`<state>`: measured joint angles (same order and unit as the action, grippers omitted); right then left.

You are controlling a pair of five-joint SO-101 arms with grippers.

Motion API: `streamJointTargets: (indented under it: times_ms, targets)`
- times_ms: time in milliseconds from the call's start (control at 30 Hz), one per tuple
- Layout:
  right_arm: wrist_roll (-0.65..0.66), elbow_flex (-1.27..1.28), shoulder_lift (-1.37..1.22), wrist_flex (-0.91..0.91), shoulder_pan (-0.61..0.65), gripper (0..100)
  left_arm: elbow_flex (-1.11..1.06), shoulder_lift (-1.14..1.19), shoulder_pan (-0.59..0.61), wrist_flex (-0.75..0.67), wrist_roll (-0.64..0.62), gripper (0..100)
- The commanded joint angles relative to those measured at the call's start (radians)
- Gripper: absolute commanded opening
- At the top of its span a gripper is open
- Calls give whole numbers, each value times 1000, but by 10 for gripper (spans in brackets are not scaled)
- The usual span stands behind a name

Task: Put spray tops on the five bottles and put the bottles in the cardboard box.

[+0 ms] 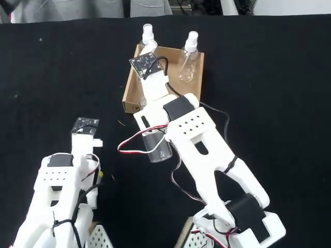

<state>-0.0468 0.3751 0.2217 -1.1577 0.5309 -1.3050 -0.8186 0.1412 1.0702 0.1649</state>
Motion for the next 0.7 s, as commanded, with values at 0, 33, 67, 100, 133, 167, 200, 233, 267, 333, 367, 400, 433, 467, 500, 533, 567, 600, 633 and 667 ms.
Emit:
streamJointTargets:
  times_ms: [0, 33, 67, 100, 133, 167, 200, 233, 267, 333, 367, 400, 433, 467, 500, 533, 567, 600, 633, 667]
  targets:
    - [0, -12, 68, 23, -26, 23, 59, -6, 88, -28, -77, 108]
    - [0, -12, 68, 25, -26, 23, 58, -6, 107, -49, -84, 109]
    - [0, -10, 68, 25, -26, 23, 54, -6, 119, -69, -91, 109]
    - [0, -10, 68, 26, -26, 23, 54, -6, 124, -77, -94, 109]
    - [0, -10, 68, 26, -26, 24, 54, -6, 124, -78, -95, 109]
    - [0, -10, 68, 26, -26, 24, 54, -6, 124, -78, -95, 109]
    - [0, -10, 68, 26, -26, 24, 58, -6, 125, -78, -95, 109]
    - [0, -10, 68, 26, -26, 24, 61, -6, 130, -77, -95, 110]
    - [0, -10, 68, 26, -26, 24, 62, -6, 133, -77, -97, 110]
    - [0, -10, 68, 26, -26, 24, 64, -6, 134, -77, -135, 110]
    - [0, -10, 68, 26, -26, 24, 64, -6, 134, -83, -175, 110]
    - [0, -10, 68, 26, -26, 24, 65, -6, 134, -87, -215, 110]
    - [0, -10, 68, 26, -26, 24, 65, -6, 134, -92, -244, 110]
    - [0, -10, 68, 26, -26, 24, 61, -6, 134, -110, -265, 110]
    - [0, -10, 68, 26, -26, 24, 54, -3, 134, -127, -281, 110]
    - [0, -10, 68, 26, -26, 24, 54, 3, 134, -137, -293, 110]
    - [0, -10, 68, 26, -26, 24, 54, 5, 134, -138, -302, 109]
    - [0, -10, 68, 26, -26, 24, 54, 5, 134, -140, -315, 106]
    - [0, -10, 68, 26, -26, 24, 54, 5, 136, -141, -325, 105]
    - [0, -10, 68, 26, -26, 24, 54, 5, 136, -144, -339, 105]
